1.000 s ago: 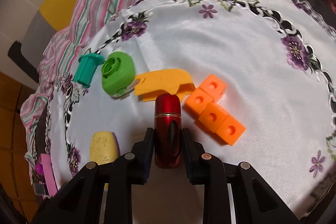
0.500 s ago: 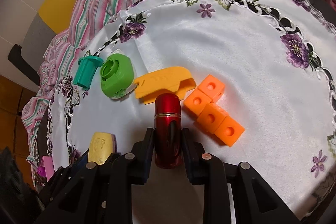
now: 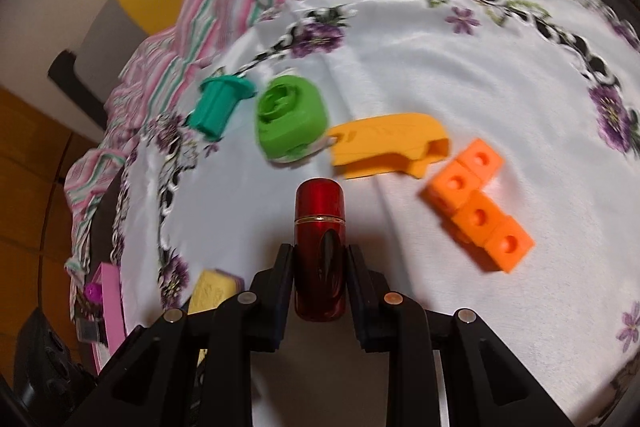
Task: Organize rigid objects
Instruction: 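Carry the yellow soap into the tray and open the left tool while the right tool holds the tube, then carry the red lipstick tube into the tray and open the right tool, then move the right tool back to the tablecloth and grasp the orange curved piece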
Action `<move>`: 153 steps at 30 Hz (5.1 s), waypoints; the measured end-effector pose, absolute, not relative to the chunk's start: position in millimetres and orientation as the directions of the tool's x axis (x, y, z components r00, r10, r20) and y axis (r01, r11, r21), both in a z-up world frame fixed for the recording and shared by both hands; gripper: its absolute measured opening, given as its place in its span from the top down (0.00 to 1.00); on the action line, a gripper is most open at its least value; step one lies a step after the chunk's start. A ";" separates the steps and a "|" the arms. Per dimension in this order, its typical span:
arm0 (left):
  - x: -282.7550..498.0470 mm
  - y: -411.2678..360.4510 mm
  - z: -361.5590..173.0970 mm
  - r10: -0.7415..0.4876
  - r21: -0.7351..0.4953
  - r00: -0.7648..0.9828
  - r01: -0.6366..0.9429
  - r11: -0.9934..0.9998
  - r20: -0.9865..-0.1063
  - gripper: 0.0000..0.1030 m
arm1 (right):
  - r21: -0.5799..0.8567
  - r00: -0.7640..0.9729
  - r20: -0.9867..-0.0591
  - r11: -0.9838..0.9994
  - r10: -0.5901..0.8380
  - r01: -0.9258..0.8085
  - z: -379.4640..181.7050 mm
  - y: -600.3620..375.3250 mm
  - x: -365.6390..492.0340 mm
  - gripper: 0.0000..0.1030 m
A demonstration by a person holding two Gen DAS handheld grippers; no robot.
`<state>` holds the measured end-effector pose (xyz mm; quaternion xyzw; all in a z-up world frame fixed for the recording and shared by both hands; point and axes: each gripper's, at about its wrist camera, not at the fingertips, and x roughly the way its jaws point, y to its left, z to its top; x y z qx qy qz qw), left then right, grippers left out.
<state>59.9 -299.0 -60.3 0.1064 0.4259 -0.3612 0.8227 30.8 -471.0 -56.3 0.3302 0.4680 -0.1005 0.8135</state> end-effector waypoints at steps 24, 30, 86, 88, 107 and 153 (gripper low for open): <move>38.5 -186.8 -25.9 -0.602 -0.361 0.427 0.521 0.773 -0.674 0.57 | 0.381 0.514 -0.840 0.862 0.172 0.334 -54.7 -438.2 44.0 0.75; 43.3 -146.1 -8.1 -0.581 -0.372 0.498 0.460 0.806 -0.643 0.57 | 0.372 0.520 -0.837 0.875 0.172 0.309 -52.3 -432.7 45.4 0.75; 53.3 -0.9 -42.7 -0.355 -0.338 0.517 0.130 0.932 -0.779 0.43 | 0.356 0.547 -0.793 0.933 0.267 0.061 -31.5 -339.0 40.0 0.75; 49.7 -2.2 -41.4 -0.349 -0.327 0.520 0.138 0.935 -0.779 0.43 | 0.388 0.543 -0.781 0.921 0.309 0.034 -29.3 -321.6 41.6 0.75; 29.2 17.8 -35.7 -0.331 -0.317 0.531 0.121 0.941 -0.780 0.43 | 0.402 0.451 -0.784 0.903 0.426 -0.155 -24.2 -139.1 93.8 0.75; 7.6 -94.0 -11.6 -0.534 -0.366 0.409 0.421 0.830 -0.740 0.43 | 0.204 0.543 -0.838 0.955 0.057 0.214 -17.6 -330.5 33.2 0.59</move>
